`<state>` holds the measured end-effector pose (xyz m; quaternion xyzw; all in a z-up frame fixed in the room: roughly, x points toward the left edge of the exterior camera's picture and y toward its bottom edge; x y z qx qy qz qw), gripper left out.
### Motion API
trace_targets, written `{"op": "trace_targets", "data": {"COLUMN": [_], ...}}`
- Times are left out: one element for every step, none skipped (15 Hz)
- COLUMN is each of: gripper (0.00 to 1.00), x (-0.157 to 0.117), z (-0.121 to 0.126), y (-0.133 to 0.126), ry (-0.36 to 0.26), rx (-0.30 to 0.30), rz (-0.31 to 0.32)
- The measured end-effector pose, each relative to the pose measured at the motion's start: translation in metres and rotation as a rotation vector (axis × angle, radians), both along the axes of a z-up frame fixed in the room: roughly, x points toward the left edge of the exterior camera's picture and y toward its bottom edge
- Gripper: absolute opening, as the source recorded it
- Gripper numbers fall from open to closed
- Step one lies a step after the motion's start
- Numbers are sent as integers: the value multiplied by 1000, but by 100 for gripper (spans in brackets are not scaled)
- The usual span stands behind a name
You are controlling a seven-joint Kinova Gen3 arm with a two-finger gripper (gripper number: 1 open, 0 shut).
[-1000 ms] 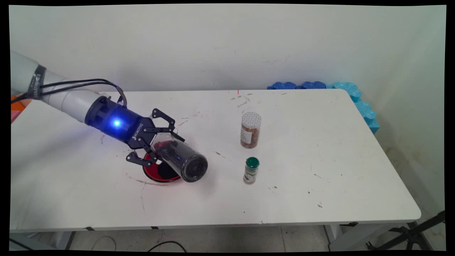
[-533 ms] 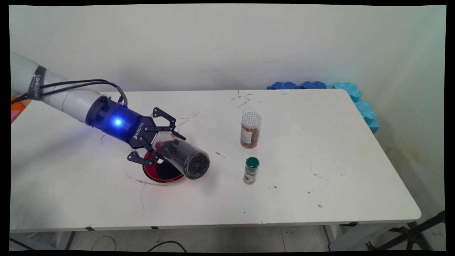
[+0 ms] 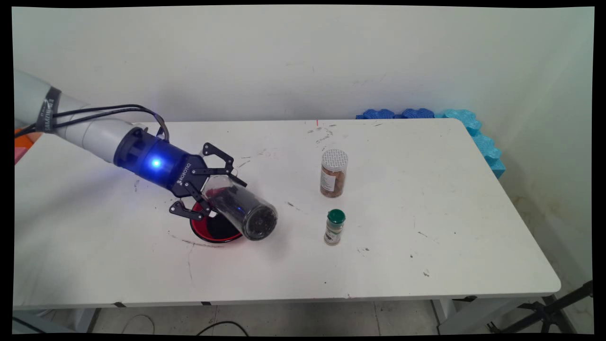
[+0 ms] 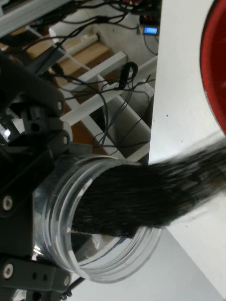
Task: Pour the black seasoning powder in the red bowl
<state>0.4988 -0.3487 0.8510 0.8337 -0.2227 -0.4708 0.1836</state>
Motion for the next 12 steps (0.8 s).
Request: {"op": "trace_targets", "data": {"gripper": [0,0,0,0,0,0,0,0,0,0,0,0], "x": [1,1,2,3,3,4,4,4,5,5,5,5], "z": [0,0,0,0,0,1,1,1,2,2,3,3], "y": [0,0,-1,-1,-1,-1,0,0,0,1,1,1], "ry": [-6,-12,-19,-26,-32,-39,-44,-49,-54,-58,-62,-68], "rx": [-18,-35,-56,-79,-101,-124,-147,-168,-191,-214,-234,-259], "rz": [-14,-28,-44,-62,-79,-97,-115,-132,-151,-170,-186,-204]}}
